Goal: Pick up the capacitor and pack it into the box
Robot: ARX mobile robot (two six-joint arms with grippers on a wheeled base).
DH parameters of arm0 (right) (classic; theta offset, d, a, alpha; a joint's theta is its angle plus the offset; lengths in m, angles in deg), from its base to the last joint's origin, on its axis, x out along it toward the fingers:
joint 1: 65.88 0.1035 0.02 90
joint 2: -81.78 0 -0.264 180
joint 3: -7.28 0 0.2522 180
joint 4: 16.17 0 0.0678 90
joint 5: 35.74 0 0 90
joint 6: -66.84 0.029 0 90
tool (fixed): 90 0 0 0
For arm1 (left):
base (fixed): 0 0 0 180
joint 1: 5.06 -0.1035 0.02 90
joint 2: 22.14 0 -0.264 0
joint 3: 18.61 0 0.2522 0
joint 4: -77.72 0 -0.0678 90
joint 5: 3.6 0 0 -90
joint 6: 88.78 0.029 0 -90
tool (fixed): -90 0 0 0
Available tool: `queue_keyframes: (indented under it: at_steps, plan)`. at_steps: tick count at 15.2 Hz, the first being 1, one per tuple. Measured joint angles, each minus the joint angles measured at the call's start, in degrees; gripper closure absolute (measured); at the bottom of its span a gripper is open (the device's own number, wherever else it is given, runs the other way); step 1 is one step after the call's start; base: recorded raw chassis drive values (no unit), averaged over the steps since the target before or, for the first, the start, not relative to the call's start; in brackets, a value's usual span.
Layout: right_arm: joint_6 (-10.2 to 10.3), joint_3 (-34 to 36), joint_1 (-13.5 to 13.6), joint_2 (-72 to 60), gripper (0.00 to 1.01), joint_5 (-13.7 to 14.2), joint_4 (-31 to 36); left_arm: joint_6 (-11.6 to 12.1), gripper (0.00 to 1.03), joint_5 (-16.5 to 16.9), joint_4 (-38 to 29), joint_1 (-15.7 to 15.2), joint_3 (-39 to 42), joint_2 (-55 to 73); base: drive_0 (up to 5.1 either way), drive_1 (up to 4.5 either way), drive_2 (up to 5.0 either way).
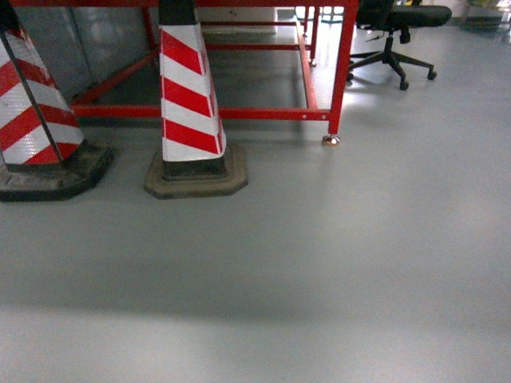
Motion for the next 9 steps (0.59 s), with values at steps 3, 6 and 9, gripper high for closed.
queue_keyframes:
  at_steps: [3, 6, 9]
  plan:
    - [0.0, 0.0, 0.0, 0.0, 0.03, 0.0, 0.0, 0.0, 0.59, 0.0, 0.0, 0.0, 0.0, 0.0, -5.0, 2.46, 2.5]
    - [0.0, 0.0, 0.0, 0.0, 0.03, 0.0, 0.1, 0.0, 0.59, 0.0, 0.0, 0.0, 0.0, 0.0, -4.9, 2.52, 2.5]
    - [0.0, 0.0, 0.0, 0.0, 0.03, 0.0, 0.1, 0.0, 0.59, 0.0, 0.0, 0.0, 0.0, 0.0, -4.8, 2.62, 2.6]
